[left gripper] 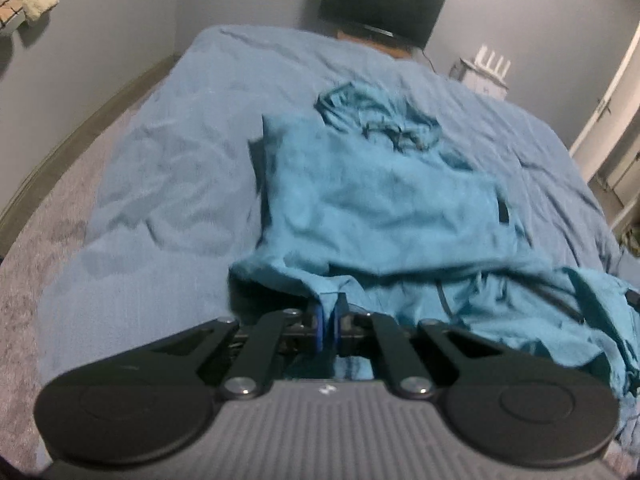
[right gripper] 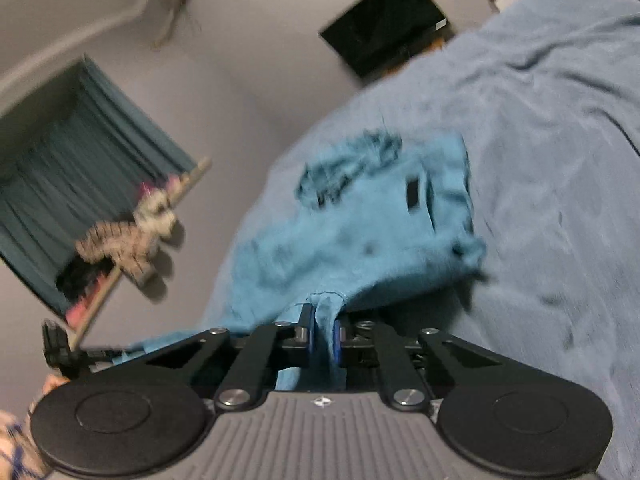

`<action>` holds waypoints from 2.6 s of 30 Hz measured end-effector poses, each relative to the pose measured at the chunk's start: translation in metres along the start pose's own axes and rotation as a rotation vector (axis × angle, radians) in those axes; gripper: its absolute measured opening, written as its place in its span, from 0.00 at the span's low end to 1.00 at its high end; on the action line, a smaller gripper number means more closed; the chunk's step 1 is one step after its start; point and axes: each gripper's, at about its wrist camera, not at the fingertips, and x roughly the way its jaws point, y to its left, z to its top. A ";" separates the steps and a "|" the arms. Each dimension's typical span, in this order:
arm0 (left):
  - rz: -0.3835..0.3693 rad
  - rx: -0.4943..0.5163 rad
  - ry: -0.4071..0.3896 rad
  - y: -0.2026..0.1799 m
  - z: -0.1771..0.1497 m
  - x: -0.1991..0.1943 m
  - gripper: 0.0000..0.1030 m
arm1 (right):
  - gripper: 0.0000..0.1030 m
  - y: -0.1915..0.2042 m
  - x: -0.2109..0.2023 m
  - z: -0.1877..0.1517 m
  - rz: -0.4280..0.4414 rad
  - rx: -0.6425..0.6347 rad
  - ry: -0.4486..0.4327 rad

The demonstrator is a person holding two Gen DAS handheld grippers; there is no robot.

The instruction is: Fold large clothes

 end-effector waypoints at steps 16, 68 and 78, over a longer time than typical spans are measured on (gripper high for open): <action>-0.089 -0.149 -0.078 0.041 0.092 0.055 0.00 | 0.08 -0.033 0.084 0.082 0.091 0.120 -0.174; -0.199 0.082 0.132 -0.010 0.159 0.262 0.28 | 0.43 -0.056 0.355 0.132 -0.096 -0.232 0.210; -0.043 -0.122 -0.095 0.025 0.240 0.303 0.28 | 0.43 -0.085 0.407 0.203 -0.218 -0.091 0.036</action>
